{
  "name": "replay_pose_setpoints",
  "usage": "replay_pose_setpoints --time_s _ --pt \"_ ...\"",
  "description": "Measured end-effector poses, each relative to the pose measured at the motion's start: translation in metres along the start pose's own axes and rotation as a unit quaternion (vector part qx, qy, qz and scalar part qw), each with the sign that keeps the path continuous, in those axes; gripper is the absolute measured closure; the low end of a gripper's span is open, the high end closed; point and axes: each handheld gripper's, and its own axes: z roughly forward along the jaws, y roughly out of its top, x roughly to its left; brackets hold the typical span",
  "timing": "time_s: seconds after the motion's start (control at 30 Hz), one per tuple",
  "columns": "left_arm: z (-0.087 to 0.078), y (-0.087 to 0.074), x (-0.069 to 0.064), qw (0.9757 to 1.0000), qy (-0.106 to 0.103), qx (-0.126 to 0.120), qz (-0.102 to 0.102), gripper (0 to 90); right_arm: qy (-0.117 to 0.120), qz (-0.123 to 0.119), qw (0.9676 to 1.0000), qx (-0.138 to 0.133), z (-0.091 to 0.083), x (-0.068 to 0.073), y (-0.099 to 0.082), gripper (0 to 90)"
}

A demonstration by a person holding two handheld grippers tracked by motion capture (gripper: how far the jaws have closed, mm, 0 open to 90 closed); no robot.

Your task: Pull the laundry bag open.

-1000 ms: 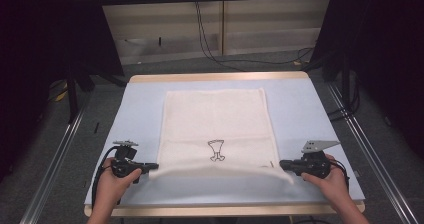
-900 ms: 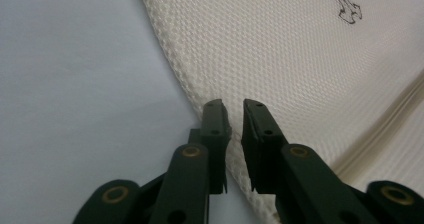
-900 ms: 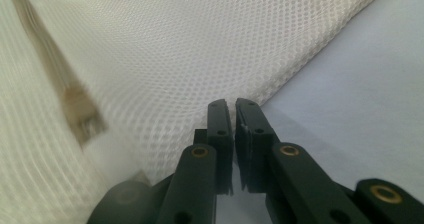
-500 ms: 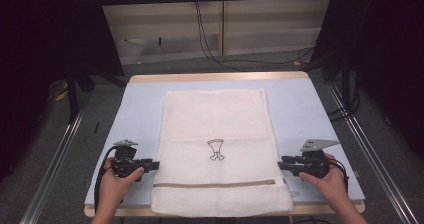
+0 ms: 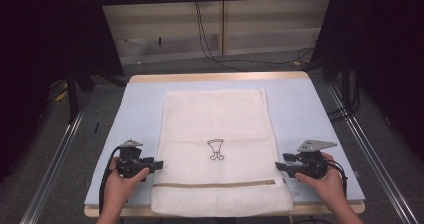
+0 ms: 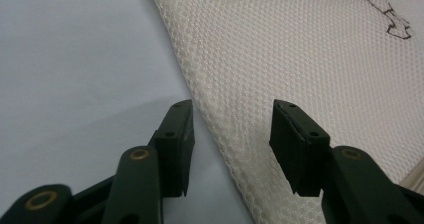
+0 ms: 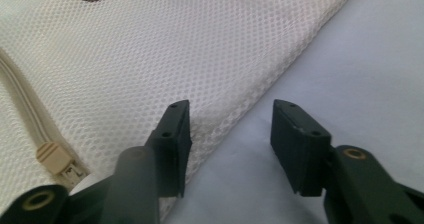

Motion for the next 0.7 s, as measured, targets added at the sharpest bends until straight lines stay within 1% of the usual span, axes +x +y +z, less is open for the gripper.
replay_pose_setpoints --time_s 0.07,0.1,0.13,0.17,0.2,0.23,0.3,0.37,0.4,0.43,0.47,0.5,0.6,0.63,0.7 --pt "0.001 0.001 -0.002 1.0000 0.003 -0.001 0.001 55.8 0.004 0.013 0.9999 0.005 0.000 0.002 0.001 62.5" --pt "0.001 0.001 -0.001 1.0000 0.003 0.003 0.002 57.7 0.007 0.014 0.9998 0.009 0.000 0.003 0.001 65.2" --pt "0.003 0.001 -0.003 0.9999 -0.006 0.000 -0.009 59.2 0.012 0.013 0.9998 0.011 0.000 0.003 0.001 68.7" --pt "0.003 0.002 -0.003 1.0000 -0.004 0.001 -0.009 59.6 0.016 0.018 0.9996 0.012 0.001 0.005 0.002 70.0" --pt "0.003 0.002 -0.003 1.0000 0.002 0.005 -0.003 61.6 0.013 0.020 0.9996 0.013 0.002 0.005 0.002 71.0" --pt "0.003 0.003 -0.004 1.0000 0.005 0.006 -0.001 64.4 0.013 0.025 0.9995 0.014 0.002 0.006 0.003 72.9" --pt "0.004 0.003 -0.003 0.9999 0.012 0.003 -0.005 69.0 0.017 0.028 0.9994 0.014 0.003 0.006 0.004 76.6" --pt "0.004 0.003 -0.002 0.9999 0.013 0.008 -0.004 75.0 0.018 0.033 0.9992 0.016 0.005 0.007 0.004 81.4" --pt "0.004 0.003 -0.002 0.9999 0.009 0.007 -0.006 77.0 0.018 0.031 0.9992 0.015 0.005 0.007 0.005 83.7" --pt "0.005 0.004 -0.002 0.9999 0.009 0.008 -0.002 79.0 0.018 0.032 0.9992 0.016 0.006 0.008 0.006 85.8" --pt "0.005 0.004 -0.003 0.9999 0.008 0.009 -0.002 80.1 0.019 0.030 0.9992 0.016 0.007 0.008 0.007 86.5" --pt "0.006 0.004 -0.004 0.9999 0.007 0.005 -0.008 82.1 0.017 0.032 0.9992 0.019 0.007 0.009 0.008 87.3" --pt "0.006 0.007 -0.003 0.9999 0.007 0.011 -0.003 85.1 0.012 0.035 0.9991 0.021 0.008 0.009 0.010 88.8" --pt "0.006 0.007 -0.004 0.9999 0.006 0.005 -0.013 85.7 0.009 0.031 0.9993 0.019 0.009 0.009 0.011 89.0" --pt "0.007 0.010 -0.001 0.9999 0.008 0.003 -0.008 86.2 0.001 0.034 0.9993 0.015 0.009 0.010 0.013 89.2"
